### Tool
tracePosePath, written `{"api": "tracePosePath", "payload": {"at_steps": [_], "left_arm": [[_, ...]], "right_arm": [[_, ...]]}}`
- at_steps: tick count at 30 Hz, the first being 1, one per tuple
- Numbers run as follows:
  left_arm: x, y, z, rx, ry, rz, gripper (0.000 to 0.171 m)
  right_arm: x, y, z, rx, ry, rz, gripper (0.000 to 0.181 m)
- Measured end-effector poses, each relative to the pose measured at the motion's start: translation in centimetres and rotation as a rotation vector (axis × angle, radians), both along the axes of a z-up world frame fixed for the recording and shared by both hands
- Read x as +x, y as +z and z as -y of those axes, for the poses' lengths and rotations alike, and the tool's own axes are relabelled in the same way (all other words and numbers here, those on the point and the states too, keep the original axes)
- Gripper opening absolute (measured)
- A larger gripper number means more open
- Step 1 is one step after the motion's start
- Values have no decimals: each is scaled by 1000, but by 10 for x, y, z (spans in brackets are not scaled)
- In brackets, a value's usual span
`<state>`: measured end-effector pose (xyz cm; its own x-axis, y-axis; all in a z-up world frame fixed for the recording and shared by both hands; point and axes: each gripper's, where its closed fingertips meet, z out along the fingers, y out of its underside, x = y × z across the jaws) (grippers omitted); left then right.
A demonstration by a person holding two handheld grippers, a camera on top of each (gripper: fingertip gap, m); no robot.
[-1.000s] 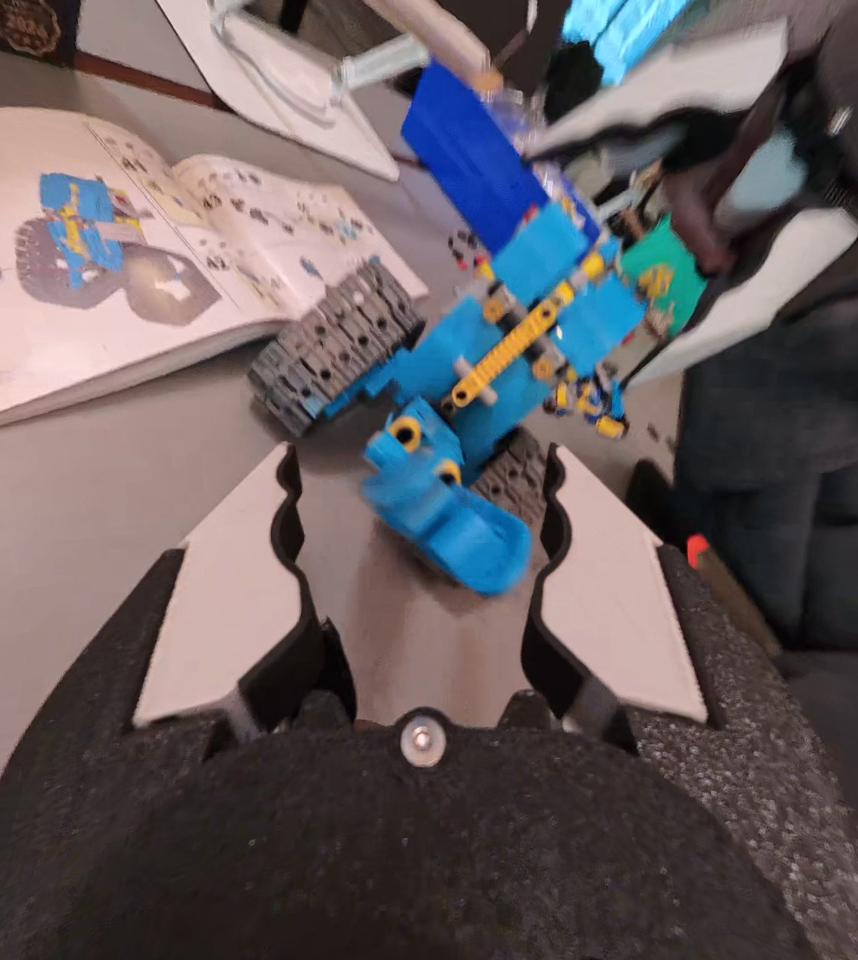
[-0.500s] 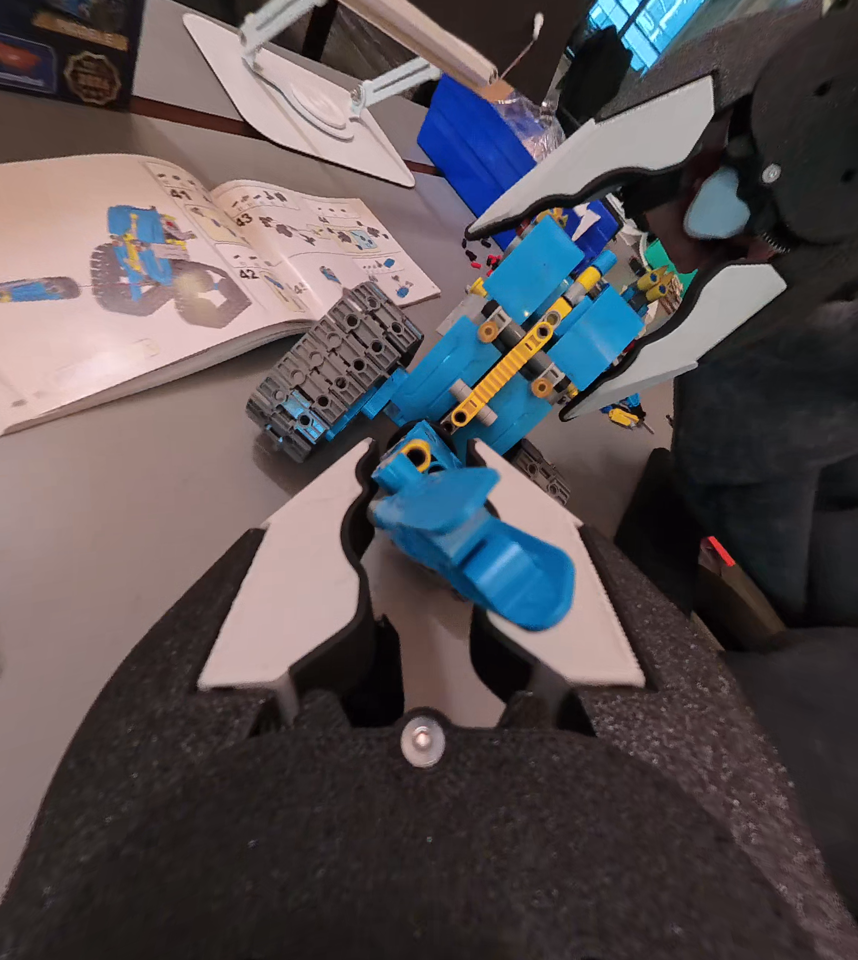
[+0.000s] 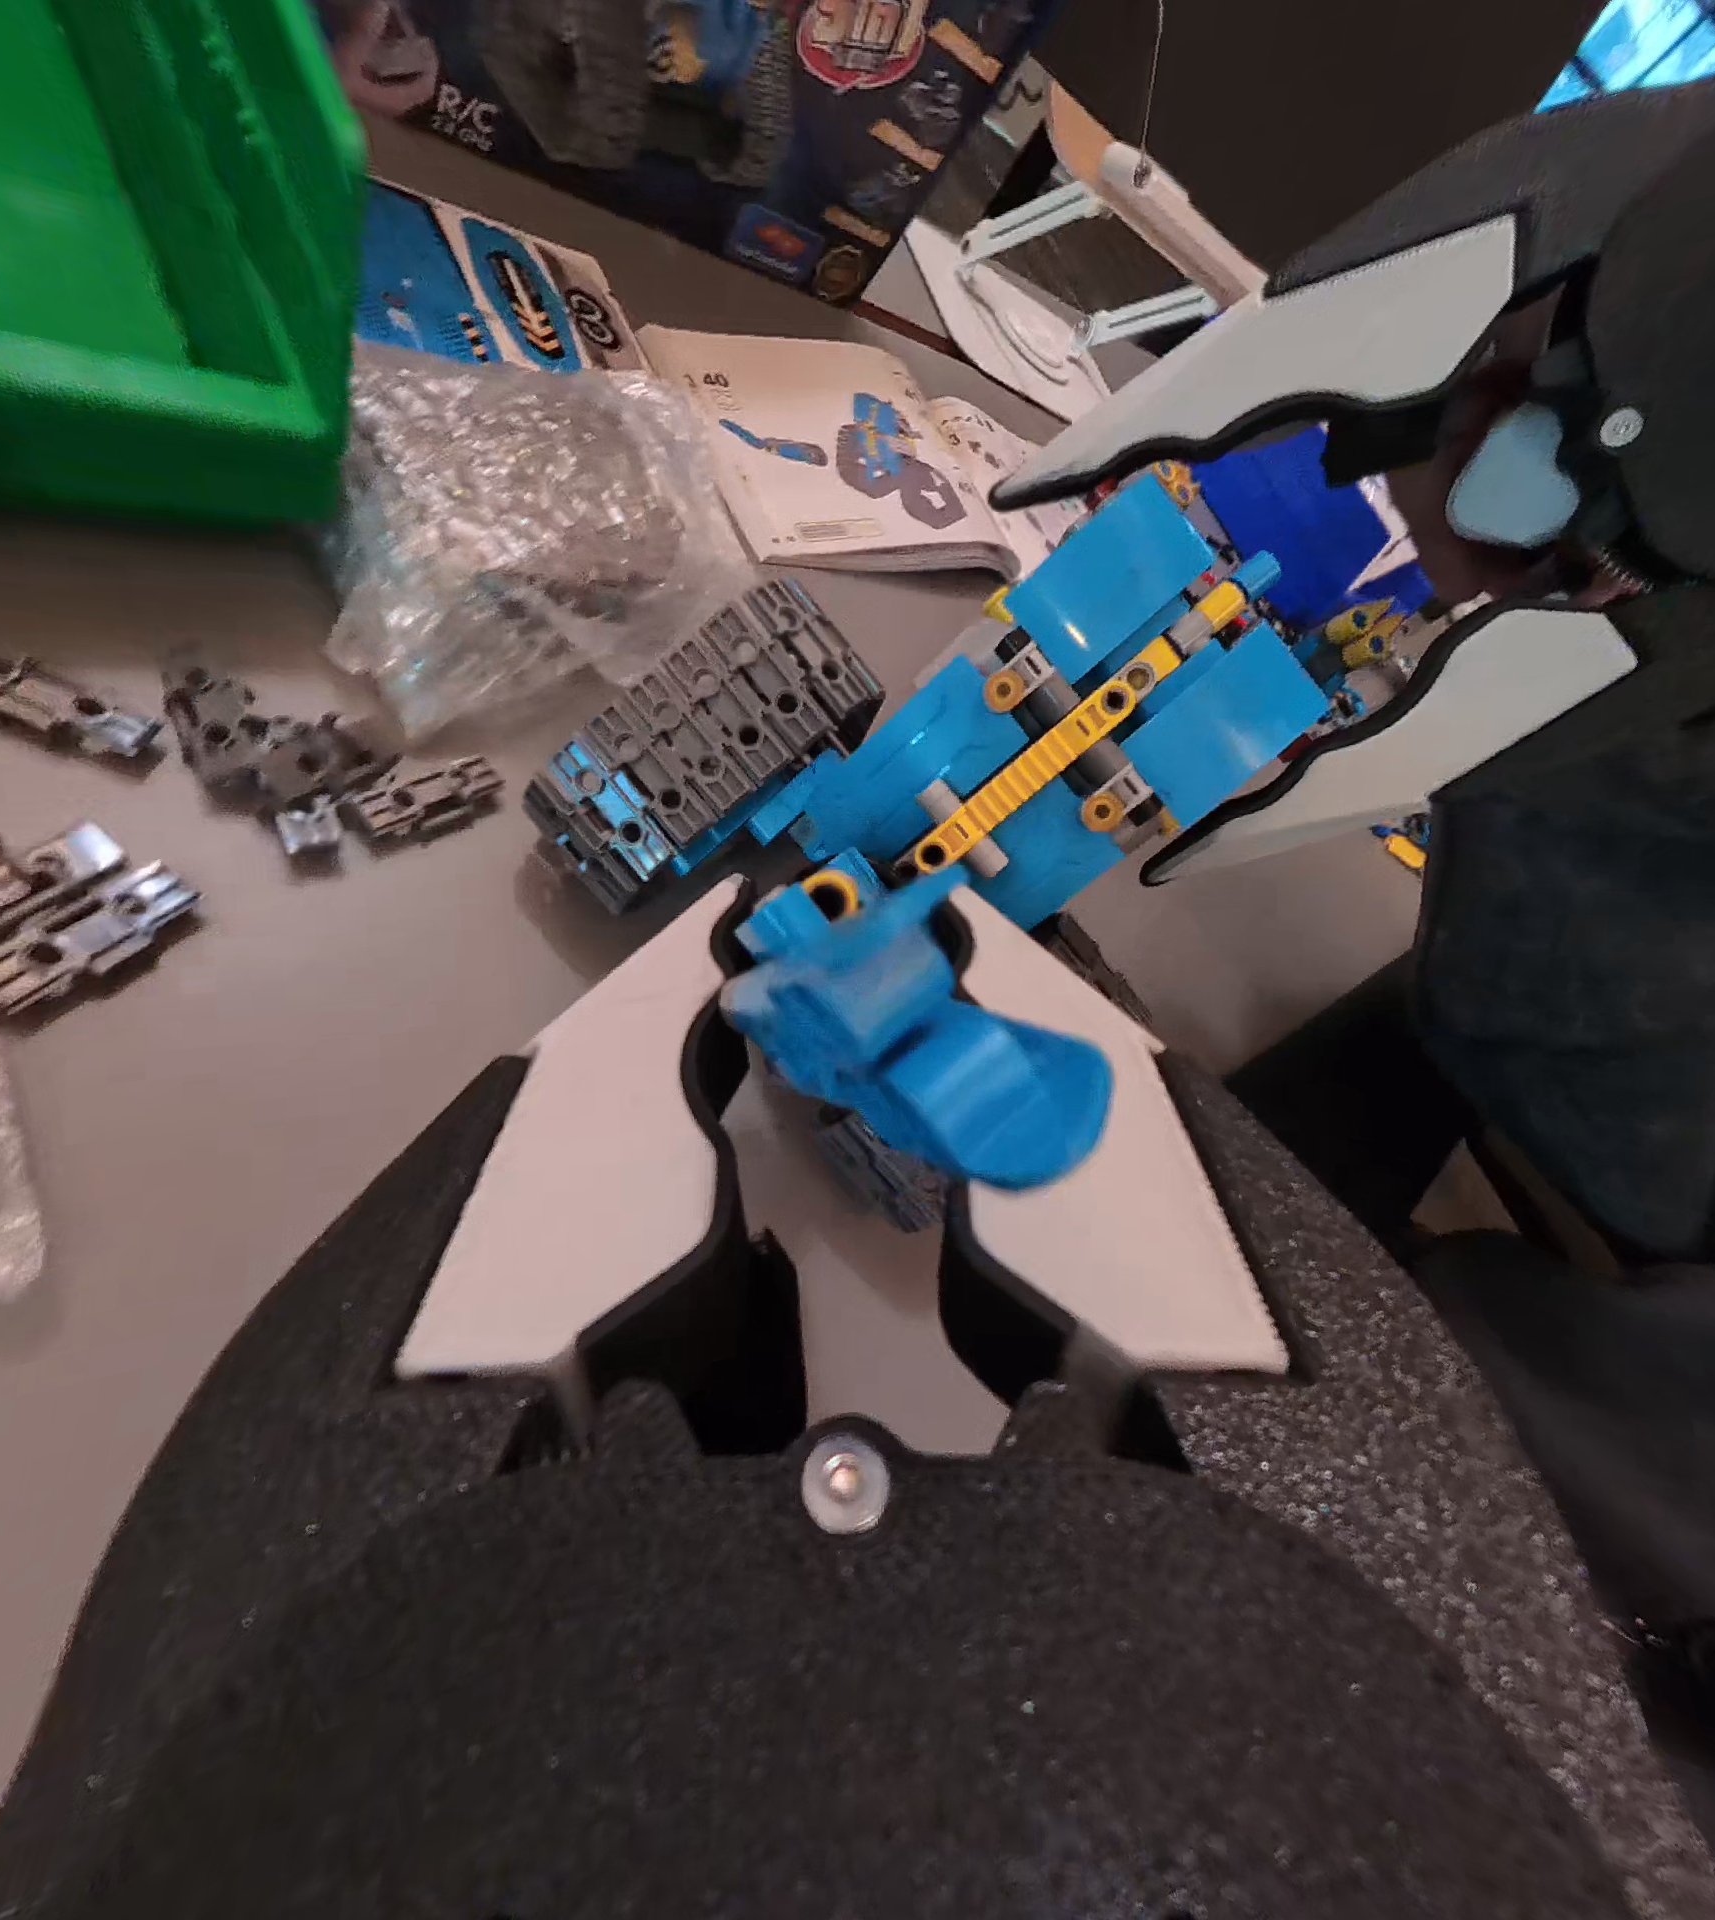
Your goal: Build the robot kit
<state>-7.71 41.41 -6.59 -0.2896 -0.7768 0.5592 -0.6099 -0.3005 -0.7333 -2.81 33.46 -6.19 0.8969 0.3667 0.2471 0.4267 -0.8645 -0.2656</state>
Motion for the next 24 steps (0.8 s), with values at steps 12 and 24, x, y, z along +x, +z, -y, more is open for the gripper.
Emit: {"api": "tracePosePath", "payload": {"at_steps": [12, 24], "left_arm": [[-6, -9, -11, -398, 15, 56, 35], [-10, 14, -29, 7, 176, 198, 28]], "right_arm": [[-9, -1, -12, -25, -6, -20, 99], [-10, -1, -16, 13, -24, -47, 99]]}}
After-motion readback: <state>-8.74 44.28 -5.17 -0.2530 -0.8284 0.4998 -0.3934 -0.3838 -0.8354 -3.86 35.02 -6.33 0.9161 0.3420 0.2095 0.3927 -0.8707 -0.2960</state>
